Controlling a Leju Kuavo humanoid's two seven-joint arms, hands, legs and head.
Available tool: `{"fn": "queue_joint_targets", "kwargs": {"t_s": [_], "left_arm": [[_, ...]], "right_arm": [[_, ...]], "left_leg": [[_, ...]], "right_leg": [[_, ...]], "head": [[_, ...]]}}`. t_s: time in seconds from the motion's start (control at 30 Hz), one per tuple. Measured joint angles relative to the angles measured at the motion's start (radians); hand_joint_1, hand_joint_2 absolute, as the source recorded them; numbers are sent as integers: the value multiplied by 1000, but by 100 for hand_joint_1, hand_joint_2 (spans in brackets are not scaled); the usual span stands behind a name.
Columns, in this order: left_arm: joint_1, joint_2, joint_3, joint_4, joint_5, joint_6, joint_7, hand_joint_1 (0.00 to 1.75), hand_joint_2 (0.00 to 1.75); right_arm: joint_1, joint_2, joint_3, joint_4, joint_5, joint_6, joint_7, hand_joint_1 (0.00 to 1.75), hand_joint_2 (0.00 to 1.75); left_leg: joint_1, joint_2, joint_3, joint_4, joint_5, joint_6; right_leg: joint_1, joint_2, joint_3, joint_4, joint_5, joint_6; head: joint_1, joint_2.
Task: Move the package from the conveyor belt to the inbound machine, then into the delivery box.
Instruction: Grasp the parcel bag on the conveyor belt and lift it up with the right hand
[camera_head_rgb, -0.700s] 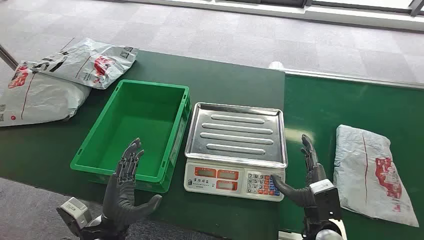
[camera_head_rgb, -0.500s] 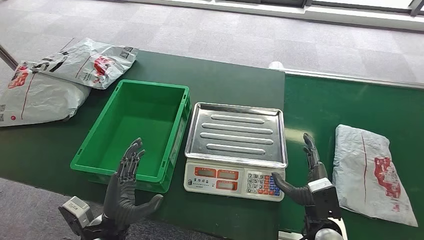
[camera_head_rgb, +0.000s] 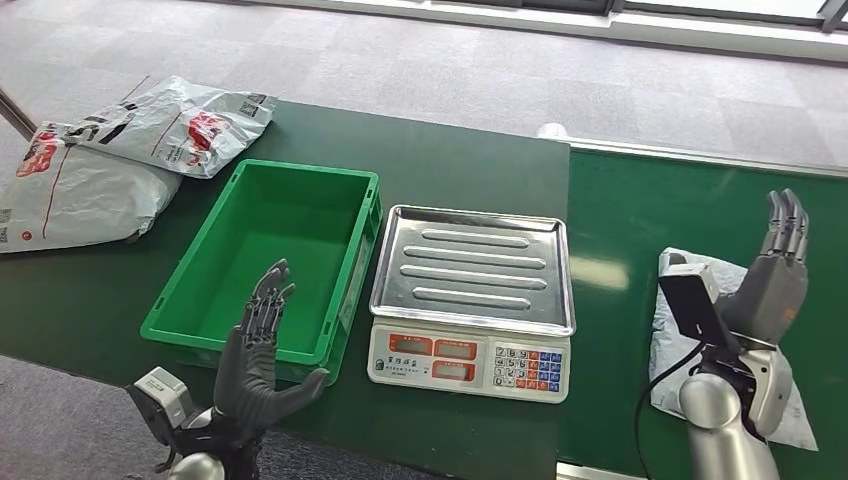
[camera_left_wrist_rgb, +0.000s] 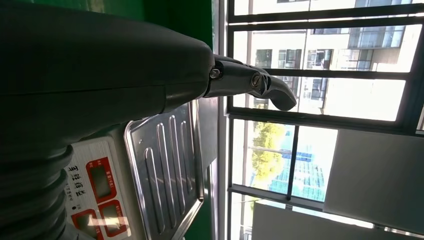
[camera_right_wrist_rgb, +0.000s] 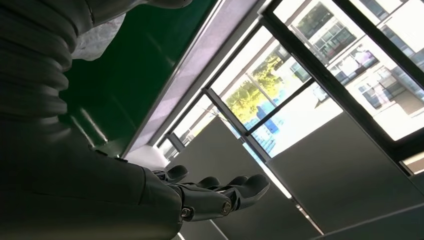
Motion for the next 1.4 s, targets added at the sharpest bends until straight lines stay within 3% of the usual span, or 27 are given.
{"fn": "queue_joint_targets", "kwargs": {"t_s": [1.4], "left_arm": [[-21, 0, 0, 35, 9, 3, 1, 0, 175]], "right_arm": [[-78, -45, -11, 158, 18, 19, 43, 0, 175]], "left_leg": [[0, 0, 0, -1, 0, 0]], "right_leg": [[0, 0, 0, 0, 0, -1]], "head": [[0, 0]]}}
